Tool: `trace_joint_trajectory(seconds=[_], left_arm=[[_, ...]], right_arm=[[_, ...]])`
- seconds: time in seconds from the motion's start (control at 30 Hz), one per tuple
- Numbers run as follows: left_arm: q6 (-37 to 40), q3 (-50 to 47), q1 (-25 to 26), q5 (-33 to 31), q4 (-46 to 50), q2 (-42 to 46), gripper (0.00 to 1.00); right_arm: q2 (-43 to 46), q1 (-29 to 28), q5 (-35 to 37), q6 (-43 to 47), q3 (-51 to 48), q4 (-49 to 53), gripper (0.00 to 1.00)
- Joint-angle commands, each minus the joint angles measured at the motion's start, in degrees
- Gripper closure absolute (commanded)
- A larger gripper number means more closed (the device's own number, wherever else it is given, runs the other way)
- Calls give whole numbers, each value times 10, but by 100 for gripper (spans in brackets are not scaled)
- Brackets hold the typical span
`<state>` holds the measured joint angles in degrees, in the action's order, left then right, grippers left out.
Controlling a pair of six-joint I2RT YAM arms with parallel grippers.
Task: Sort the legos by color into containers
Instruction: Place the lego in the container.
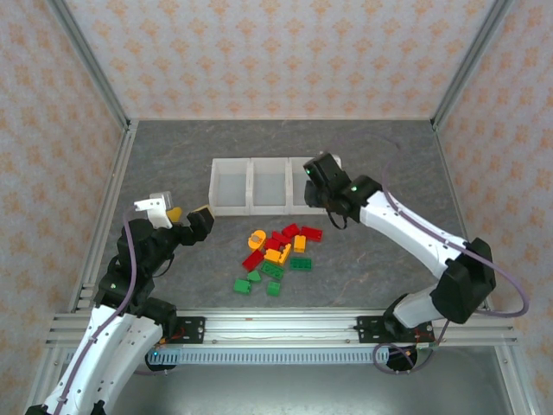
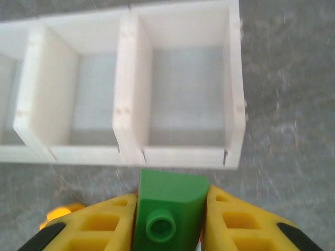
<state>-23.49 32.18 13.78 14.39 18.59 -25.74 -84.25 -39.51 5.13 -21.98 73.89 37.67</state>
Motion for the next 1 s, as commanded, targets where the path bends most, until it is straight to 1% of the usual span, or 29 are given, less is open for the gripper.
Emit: trace_joint_trajectory(seconds=[0.0, 0.2, 0.33, 0.4, 0.43, 0.63, 0.77, 0.97], left_arm=[[10, -1, 0, -2, -18, -1, 1], [10, -3, 0, -4, -22, 1, 1], [10, -3, 0, 2, -25, -13, 1], [10, -3, 0, 6, -25, -18, 1], [11, -3, 0, 8, -26, -21, 1], [9, -7, 0, 26, -38, -24, 1], [9, -7, 0, 34, -40, -27, 1], [6, -10, 0, 38, -44, -30, 1]], right_arm=[[-65, -1, 59, 49, 48, -6, 71], [-172, 33, 59, 98, 136, -9, 72], [-218, 55, 37, 121, 148, -37, 72], [-242, 63, 27, 127, 151, -48, 70], [-251, 65, 24, 129, 154, -51, 68], [-289, 68, 19, 128, 158, -81, 43], [-291, 67, 23, 116, 167, -63, 30], [-240, 61, -4, 96, 146, -27, 24]])
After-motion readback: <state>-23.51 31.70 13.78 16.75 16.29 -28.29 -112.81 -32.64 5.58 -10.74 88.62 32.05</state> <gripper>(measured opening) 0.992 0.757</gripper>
